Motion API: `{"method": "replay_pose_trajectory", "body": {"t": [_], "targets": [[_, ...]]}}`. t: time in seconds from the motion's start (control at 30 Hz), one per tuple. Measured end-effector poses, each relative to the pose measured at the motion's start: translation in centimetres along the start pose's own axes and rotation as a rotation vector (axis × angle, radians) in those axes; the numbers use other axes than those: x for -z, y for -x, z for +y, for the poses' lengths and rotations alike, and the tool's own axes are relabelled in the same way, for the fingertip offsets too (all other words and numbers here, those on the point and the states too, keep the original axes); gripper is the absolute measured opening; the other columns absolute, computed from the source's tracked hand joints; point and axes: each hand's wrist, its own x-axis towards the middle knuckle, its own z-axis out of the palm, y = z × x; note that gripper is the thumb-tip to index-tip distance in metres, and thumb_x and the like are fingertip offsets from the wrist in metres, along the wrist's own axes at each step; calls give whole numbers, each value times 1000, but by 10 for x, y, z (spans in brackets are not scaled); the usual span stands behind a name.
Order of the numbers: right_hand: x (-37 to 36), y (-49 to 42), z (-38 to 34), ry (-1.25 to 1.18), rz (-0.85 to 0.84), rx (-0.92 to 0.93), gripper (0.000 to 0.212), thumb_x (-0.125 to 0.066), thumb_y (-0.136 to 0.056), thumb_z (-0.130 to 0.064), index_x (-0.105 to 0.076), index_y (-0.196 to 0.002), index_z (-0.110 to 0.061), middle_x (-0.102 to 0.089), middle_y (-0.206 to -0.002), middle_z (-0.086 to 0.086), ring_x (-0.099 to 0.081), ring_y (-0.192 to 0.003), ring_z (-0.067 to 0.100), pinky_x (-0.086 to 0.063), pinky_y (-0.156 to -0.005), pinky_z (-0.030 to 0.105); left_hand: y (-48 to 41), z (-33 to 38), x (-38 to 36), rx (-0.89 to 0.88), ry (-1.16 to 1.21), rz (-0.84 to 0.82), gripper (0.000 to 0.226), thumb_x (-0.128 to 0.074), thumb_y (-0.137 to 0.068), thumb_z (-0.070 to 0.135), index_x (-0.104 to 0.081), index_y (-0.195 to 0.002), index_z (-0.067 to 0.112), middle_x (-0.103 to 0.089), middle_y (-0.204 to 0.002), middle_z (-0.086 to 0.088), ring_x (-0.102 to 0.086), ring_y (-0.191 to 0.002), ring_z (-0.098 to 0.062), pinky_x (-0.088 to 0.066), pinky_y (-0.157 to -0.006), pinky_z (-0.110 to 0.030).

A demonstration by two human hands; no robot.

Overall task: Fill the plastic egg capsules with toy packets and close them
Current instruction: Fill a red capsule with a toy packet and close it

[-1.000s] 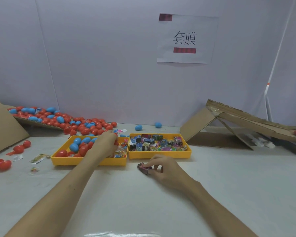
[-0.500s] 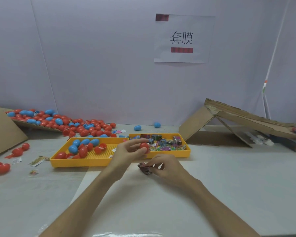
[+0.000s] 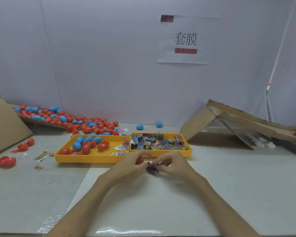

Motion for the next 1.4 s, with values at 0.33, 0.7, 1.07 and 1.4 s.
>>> {"method": "replay_pose_trajectory", "body": {"t": [0.33, 0.7, 1.07, 1.4], "targets": [[3, 0, -3, 14, -70, -28, 23, -75, -78, -6, -83, -88, -24, -76, -86, -3, -69, -79, 12, -50, -64, 23, -2, -7, -5, -21, -279, -5, 21, -72, -91, 42, -70, -111, 44, -64, -82, 10, -58, -78, -10, -45, -64, -33], [9, 0, -3, 13, -114, -50, 28, -68, -58, -44, -82, -80, -33, -75, -81, -3, -67, -79, 16, -54, -66, 36, -6, -5, -6, 18, -316, -22, 23, -71, -92, 45, -70, -115, 45, -63, -82, 13, -56, -80, -9, -45, -64, -32], [13, -1, 4, 10, -164, -91, 20, -72, -64, -31, -81, -82, -34, -76, -82, -5, -71, -82, 15, -58, -76, 42, -7, -6, -7, 33, -341, -35, 24, -70, -92, 46, -67, -116, 47, -64, -89, 13, -57, -87, -11, -44, -65, -31], [15, -3, 9, -15, -177, -136, 17, -77, -67, -23, -81, -82, -30, -76, -79, -2, -73, -81, 15, -59, -74, 38, -6, -3, -7, 46, -334, -31, 27, -70, -92, 47, -68, -119, 45, -62, -90, 16, -56, -91, -11, -40, -65, -29]]}}
